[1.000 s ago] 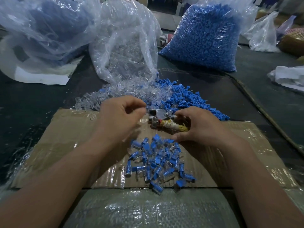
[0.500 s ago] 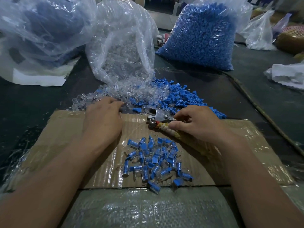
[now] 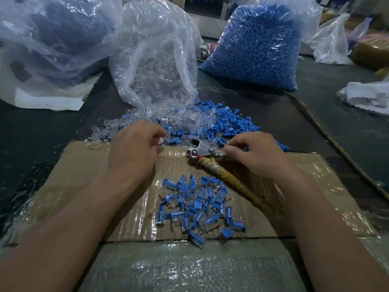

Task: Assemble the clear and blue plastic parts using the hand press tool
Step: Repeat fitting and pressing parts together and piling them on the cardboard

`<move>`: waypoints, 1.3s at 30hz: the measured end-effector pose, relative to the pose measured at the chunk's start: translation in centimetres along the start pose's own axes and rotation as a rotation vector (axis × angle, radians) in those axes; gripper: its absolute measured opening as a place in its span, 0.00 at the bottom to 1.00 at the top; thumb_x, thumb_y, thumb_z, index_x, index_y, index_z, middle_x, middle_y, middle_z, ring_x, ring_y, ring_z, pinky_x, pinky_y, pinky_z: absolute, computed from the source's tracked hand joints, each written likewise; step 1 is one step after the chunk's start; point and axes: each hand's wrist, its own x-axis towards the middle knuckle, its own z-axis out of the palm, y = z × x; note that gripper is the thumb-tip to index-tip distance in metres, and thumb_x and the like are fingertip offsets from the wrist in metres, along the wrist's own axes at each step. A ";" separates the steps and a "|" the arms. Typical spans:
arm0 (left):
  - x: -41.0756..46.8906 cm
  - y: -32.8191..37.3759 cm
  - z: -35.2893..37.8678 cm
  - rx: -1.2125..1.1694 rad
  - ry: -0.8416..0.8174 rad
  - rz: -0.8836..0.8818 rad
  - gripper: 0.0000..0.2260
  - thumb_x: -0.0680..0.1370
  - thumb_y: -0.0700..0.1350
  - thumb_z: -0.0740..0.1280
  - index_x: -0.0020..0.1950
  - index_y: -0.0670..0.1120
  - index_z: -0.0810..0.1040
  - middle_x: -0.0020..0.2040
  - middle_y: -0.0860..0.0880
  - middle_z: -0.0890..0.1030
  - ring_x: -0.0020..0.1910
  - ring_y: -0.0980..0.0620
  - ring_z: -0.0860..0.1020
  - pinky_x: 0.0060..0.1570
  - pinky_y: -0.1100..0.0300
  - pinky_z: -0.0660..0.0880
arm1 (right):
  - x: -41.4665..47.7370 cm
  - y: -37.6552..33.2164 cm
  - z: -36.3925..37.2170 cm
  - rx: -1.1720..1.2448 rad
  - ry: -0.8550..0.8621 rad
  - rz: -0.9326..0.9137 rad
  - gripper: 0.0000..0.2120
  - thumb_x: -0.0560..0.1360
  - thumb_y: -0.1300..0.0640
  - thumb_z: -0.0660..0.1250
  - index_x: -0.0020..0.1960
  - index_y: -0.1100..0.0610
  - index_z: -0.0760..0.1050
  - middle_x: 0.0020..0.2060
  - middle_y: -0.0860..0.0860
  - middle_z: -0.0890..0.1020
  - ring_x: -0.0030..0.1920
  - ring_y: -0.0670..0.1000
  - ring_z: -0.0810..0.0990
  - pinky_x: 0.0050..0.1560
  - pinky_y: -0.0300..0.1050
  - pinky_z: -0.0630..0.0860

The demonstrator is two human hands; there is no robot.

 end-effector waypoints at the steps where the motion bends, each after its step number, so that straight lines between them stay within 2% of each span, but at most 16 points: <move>1: 0.0 0.1 -0.1 -0.037 0.028 0.010 0.09 0.73 0.34 0.67 0.52 0.41 0.81 0.48 0.43 0.81 0.44 0.53 0.72 0.47 0.60 0.66 | 0.1 0.2 0.0 0.006 0.067 0.020 0.05 0.75 0.51 0.65 0.40 0.45 0.74 0.34 0.36 0.73 0.37 0.36 0.72 0.35 0.30 0.63; 4: -0.1 0.3 -0.3 -0.091 0.074 0.011 0.10 0.73 0.31 0.66 0.51 0.40 0.81 0.46 0.45 0.80 0.43 0.55 0.71 0.42 0.66 0.66 | 0.3 0.8 -0.2 0.037 0.284 0.118 0.06 0.75 0.52 0.65 0.40 0.47 0.73 0.32 0.36 0.73 0.33 0.36 0.71 0.32 0.28 0.62; 7: -0.1 0.7 -0.4 -0.089 0.042 0.026 0.10 0.73 0.32 0.66 0.52 0.40 0.80 0.45 0.51 0.75 0.43 0.56 0.71 0.40 0.74 0.62 | 0.6 1.8 -0.2 0.067 0.372 0.206 0.06 0.75 0.53 0.65 0.40 0.47 0.74 0.32 0.36 0.73 0.33 0.36 0.71 0.33 0.29 0.63; 10: -0.2 1.0 -0.5 -0.086 -0.033 0.047 0.11 0.74 0.33 0.66 0.55 0.41 0.79 0.44 0.52 0.73 0.44 0.56 0.70 0.41 0.71 0.63 | 1.0 2.2 0.1 0.071 0.344 0.230 0.02 0.75 0.55 0.66 0.45 0.50 0.77 0.34 0.38 0.74 0.35 0.36 0.70 0.36 0.33 0.65; 12: -0.3 1.0 -0.5 -0.072 -0.062 0.050 0.11 0.74 0.34 0.66 0.56 0.42 0.79 0.44 0.51 0.73 0.43 0.56 0.70 0.46 0.67 0.63 | 1.2 2.1 0.5 0.050 0.310 0.203 0.07 0.75 0.56 0.65 0.52 0.53 0.79 0.41 0.43 0.77 0.38 0.38 0.71 0.44 0.36 0.66; 15: -0.4 1.2 -0.6 -0.076 -0.074 0.040 0.12 0.76 0.36 0.65 0.57 0.43 0.79 0.44 0.51 0.73 0.45 0.56 0.69 0.48 0.65 0.62 | 1.6 1.7 1.1 -0.028 0.262 0.144 0.13 0.76 0.55 0.65 0.60 0.55 0.77 0.52 0.50 0.78 0.47 0.45 0.72 0.49 0.38 0.65; 18: -0.5 1.5 -0.8 -0.110 -0.046 0.046 0.12 0.76 0.35 0.64 0.58 0.43 0.79 0.44 0.51 0.73 0.45 0.56 0.69 0.47 0.67 0.61 | 2.1 1.7 1.5 -0.142 0.202 0.126 0.16 0.76 0.52 0.63 0.62 0.54 0.75 0.53 0.52 0.77 0.52 0.50 0.71 0.50 0.40 0.63; 21: -0.5 1.7 -0.9 -0.159 -0.036 0.051 0.13 0.77 0.35 0.64 0.59 0.44 0.78 0.44 0.52 0.72 0.43 0.58 0.68 0.44 0.73 0.63 | 2.2 1.8 1.7 -0.174 0.147 0.131 0.14 0.76 0.51 0.63 0.60 0.54 0.77 0.52 0.53 0.77 0.53 0.51 0.71 0.50 0.43 0.65; 23: -0.6 2.0 -1.0 -0.207 -0.034 0.055 0.12 0.77 0.35 0.64 0.57 0.45 0.79 0.44 0.52 0.71 0.41 0.61 0.68 0.45 0.79 0.62 | 2.2 1.7 1.7 -0.145 0.151 0.121 0.12 0.76 0.52 0.64 0.57 0.54 0.79 0.49 0.51 0.78 0.48 0.47 0.71 0.49 0.41 0.65; 25: -0.8 2.3 -1.1 -0.248 -0.038 0.063 0.11 0.76 0.35 0.65 0.55 0.46 0.80 0.43 0.52 0.71 0.41 0.62 0.68 0.44 0.81 0.63 | 2.1 1.6 1.6 -0.093 0.168 0.115 0.10 0.74 0.53 0.67 0.54 0.55 0.80 0.44 0.48 0.76 0.45 0.46 0.71 0.47 0.40 0.66; 29: -0.9 2.5 -1.1 -0.379 -0.026 -0.003 0.11 0.74 0.37 0.67 0.54 0.49 0.78 0.42 0.55 0.75 0.41 0.62 0.73 0.44 0.76 0.70 | 1.9 1.2 1.4 -0.011 0.186 0.109 0.03 0.71 0.56 0.71 0.42 0.51 0.77 0.39 0.45 0.75 0.42 0.45 0.73 0.44 0.39 0.68; 31: -0.9 2.5 -1.1 -0.499 -0.014 -0.071 0.12 0.73 0.36 0.68 0.47 0.53 0.76 0.40 0.55 0.77 0.39 0.60 0.77 0.41 0.76 0.72 | 1.7 1.2 1.3 0.041 0.209 0.106 0.05 0.70 0.57 0.72 0.40 0.50 0.76 0.36 0.43 0.76 0.40 0.43 0.74 0.43 0.38 0.69; 33: -0.9 2.4 -1.2 -0.599 -0.022 -0.122 0.12 0.73 0.36 0.68 0.42 0.55 0.76 0.39 0.54 0.78 0.38 0.62 0.77 0.39 0.76 0.72 | 1.4 0.9 0.9 0.134 0.275 0.092 0.05 0.70 0.57 0.72 0.38 0.50 0.78 0.33 0.39 0.76 0.37 0.40 0.75 0.39 0.32 0.69; 35: -0.9 2.4 -1.1 -0.691 -0.037 -0.158 0.11 0.73 0.36 0.68 0.40 0.53 0.77 0.37 0.52 0.79 0.37 0.62 0.77 0.38 0.74 0.73 | 1.0 0.3 0.4 0.276 0.349 0.066 0.08 0.69 0.58 0.73 0.35 0.47 0.77 0.31 0.39 0.78 0.34 0.38 0.76 0.36 0.28 0.71; 37: -0.9 2.5 -1.0 -0.732 -0.059 -0.162 0.10 0.73 0.36 0.68 0.39 0.51 0.77 0.37 0.51 0.79 0.36 0.60 0.77 0.39 0.69 0.75 | 0.5 -0.6 0.0 0.425 0.379 0.016 0.11 0.68 0.59 0.73 0.35 0.45 0.77 0.29 0.40 0.80 0.34 0.37 0.78 0.35 0.27 0.72; 39: -0.9 2.7 -0.9 -0.794 -0.082 -0.184 0.09 0.74 0.36 0.66 0.39 0.50 0.76 0.37 0.48 0.81 0.37 0.58 0.79 0.38 0.65 0.77 | -0.1 -1.7 0.0 0.520 0.369 -0.045 0.11 0.68 0.61 0.73 0.36 0.45 0.78 0.31 0.40 0.81 0.33 0.39 0.79 0.36 0.29 0.73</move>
